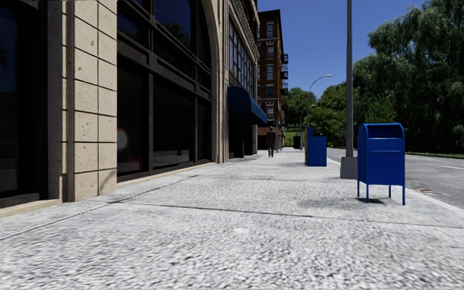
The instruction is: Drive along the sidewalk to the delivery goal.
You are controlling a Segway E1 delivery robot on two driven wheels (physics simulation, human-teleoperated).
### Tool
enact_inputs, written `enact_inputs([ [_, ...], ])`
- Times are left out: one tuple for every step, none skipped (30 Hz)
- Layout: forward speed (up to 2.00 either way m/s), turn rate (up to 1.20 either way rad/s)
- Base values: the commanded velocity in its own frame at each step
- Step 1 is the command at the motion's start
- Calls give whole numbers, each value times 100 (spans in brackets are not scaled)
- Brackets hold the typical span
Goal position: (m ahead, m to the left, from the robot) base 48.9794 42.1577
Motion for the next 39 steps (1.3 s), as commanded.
enact_inputs([
  [111,0],
  [111,0],
  [111,0],
  [111,0],
  [111,0],
  [111,0],
  [111,0],
  [111,0],
  [111,0],
  [111,0],
  [111,0],
  [111,0],
  [111,0],
  [111,0],
  [111,0],
  [112,0],
  [112,0],
  [112,0],
  [112,0],
  [112,0],
  [112,0],
  [112,0],
  [112,0],
  [112,0],
  [112,0],
  [112,0],
  [112,0],
  [112,0],
  [112,0],
  [112,0],
  [112,0],
  [112,0],
  [112,0],
  [112,0],
  [112,0],
  [112,0],
  [112,0],
  [112,0],
  [112,0],
])
